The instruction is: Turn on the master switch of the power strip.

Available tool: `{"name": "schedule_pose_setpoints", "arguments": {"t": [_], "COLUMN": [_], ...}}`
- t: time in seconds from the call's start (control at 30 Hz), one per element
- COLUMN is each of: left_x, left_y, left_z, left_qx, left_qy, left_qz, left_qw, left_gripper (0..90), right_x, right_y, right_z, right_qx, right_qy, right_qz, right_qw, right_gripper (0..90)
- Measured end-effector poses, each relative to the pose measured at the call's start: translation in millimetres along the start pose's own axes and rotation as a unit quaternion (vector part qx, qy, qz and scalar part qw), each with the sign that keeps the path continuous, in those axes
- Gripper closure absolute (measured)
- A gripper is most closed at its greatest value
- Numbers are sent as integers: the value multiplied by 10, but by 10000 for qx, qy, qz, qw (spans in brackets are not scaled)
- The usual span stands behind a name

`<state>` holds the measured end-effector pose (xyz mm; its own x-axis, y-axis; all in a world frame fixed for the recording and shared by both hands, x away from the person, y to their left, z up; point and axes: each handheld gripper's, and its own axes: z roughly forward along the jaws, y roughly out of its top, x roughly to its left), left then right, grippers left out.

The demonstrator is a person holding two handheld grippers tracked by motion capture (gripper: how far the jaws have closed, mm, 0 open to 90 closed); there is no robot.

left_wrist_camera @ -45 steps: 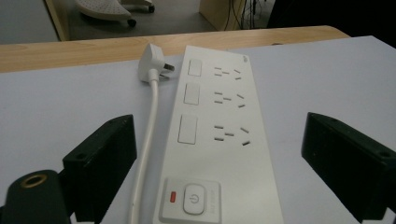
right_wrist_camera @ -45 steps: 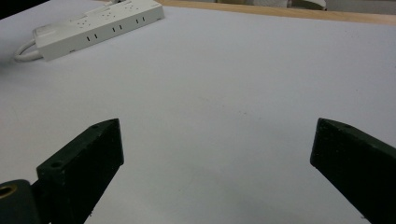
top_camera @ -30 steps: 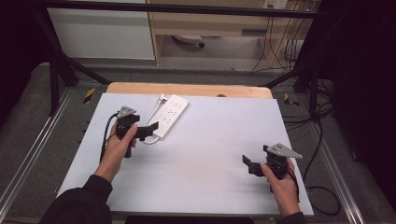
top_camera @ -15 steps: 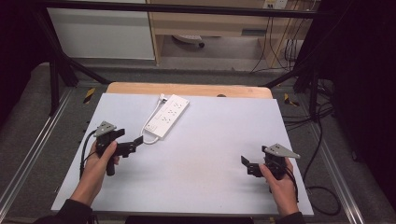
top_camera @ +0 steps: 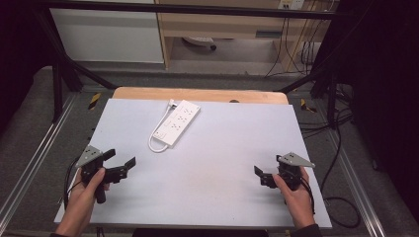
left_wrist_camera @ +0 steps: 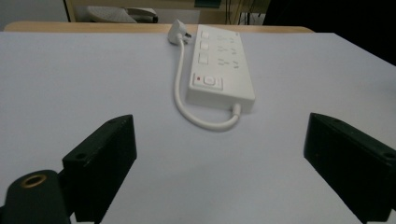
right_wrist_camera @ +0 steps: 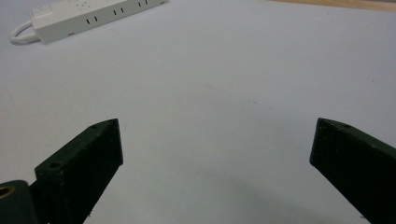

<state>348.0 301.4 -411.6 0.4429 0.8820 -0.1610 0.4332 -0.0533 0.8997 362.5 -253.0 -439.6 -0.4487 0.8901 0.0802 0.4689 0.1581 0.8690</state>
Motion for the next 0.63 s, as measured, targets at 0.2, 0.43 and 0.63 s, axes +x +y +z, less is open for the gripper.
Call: {"name": "schedule_pose_setpoints", "arguments": {"t": [0.2, 0.43, 0.63], "left_x": [-12, -144, -155], "left_y": [-161, -229, -261], "left_z": [-20, -36, 8], "left_qx": [81, 255, 313], "left_qy": [-46, -164, -139], "left_qz": [42, 323, 345], "left_qw": [9999, 9990, 9988], "left_gripper": [95, 90, 93], "right_x": [3, -10, -22], "right_y": [-17, -75, -141], "right_z": [21, 97, 233], "right_qx": [98, 447, 1146], "right_qy": [-39, -150, -334], "right_qz": [-20, -17, 134], "right_qw": [9999, 9989, 9928], "right_gripper": [29, 27, 24]}}
